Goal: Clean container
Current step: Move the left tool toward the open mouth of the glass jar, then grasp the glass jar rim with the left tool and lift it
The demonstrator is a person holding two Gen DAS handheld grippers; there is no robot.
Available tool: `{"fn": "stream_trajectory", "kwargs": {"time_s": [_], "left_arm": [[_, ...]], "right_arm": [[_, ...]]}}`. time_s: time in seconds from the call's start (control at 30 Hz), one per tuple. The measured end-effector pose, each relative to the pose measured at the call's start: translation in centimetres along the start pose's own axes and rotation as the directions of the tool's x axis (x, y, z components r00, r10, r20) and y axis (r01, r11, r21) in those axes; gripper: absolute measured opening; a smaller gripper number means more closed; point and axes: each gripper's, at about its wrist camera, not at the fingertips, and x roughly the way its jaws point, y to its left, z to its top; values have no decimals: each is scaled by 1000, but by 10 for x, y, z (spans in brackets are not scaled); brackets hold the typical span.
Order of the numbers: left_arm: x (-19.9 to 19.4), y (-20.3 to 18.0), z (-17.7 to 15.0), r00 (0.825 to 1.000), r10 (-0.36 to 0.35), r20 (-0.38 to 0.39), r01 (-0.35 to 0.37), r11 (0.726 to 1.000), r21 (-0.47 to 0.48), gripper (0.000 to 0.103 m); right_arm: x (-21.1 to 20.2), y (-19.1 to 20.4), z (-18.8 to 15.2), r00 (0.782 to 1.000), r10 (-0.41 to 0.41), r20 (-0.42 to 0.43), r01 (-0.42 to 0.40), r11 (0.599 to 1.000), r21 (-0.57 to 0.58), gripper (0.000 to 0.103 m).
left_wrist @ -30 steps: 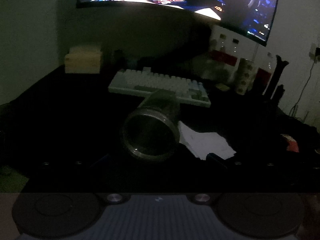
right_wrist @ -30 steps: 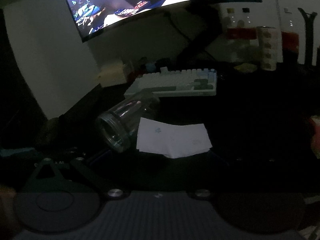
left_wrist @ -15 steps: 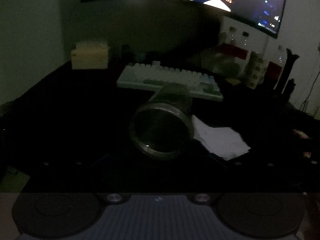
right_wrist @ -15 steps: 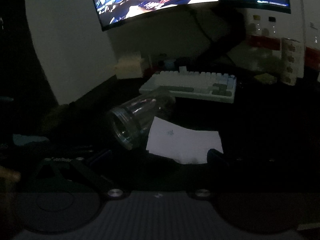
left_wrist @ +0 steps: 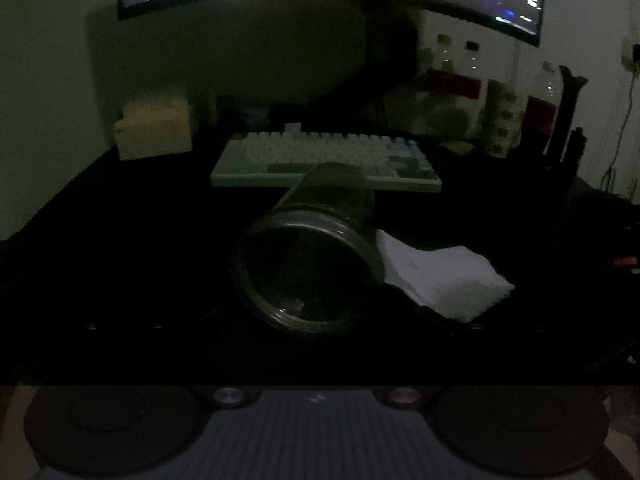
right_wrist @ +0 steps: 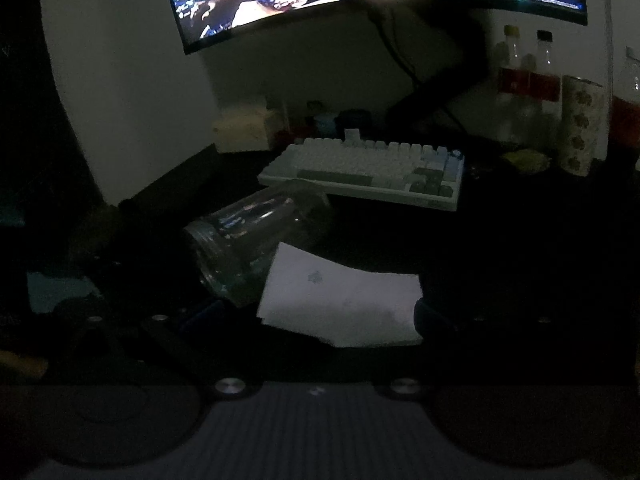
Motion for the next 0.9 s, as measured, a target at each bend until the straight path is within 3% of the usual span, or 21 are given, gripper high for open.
{"fn": "stream_trajectory", "kwargs": {"time_s": [0.17, 0.27, 0.33, 0.4, 0.53, 0.67, 0.77, 0.9], "left_arm": [[10, 9, 3, 999, -32, -1, 32, 999, -14, 103], [13, 14, 4, 998, -59, 13, 59, 998, -19, 103], [18, 16, 6, 995, -96, 4, 96, 995, -26, 97], [22, 15, 7, 995, -97, -6, 97, 995, -9, 79], [27, 12, 8, 995, -98, 15, 97, 995, 30, 73], [30, 13, 11, 990, -142, 19, 142, 990, 18, 66], [33, 14, 12, 982, -186, 23, 186, 983, 2, 57], [37, 13, 12, 975, -218, 35, 219, 976, -18, 43]], "right_arm": [[12, -7, 5, 1000, -16, 4, 16, 1000, -20, 102], [20, -14, 6, 1000, 21, -1, -21, 1000, -14, 97], [25, -18, 7, 999, 39, -10, -39, 999, -12, 88], [28, -20, 6, 999, 33, -6, -33, 999, -25, 86], [32, -19, 7, 1000, 14, -2, -14, 999, -47, 80], [38, -24, 11, 998, 65, -10, -65, 998, 6, 78], [42, -26, 14, 997, 74, -2, -74, 996, 39, 78], [44, -29, 17, 1000, 27, 11, -27, 997, 68, 79]]}}
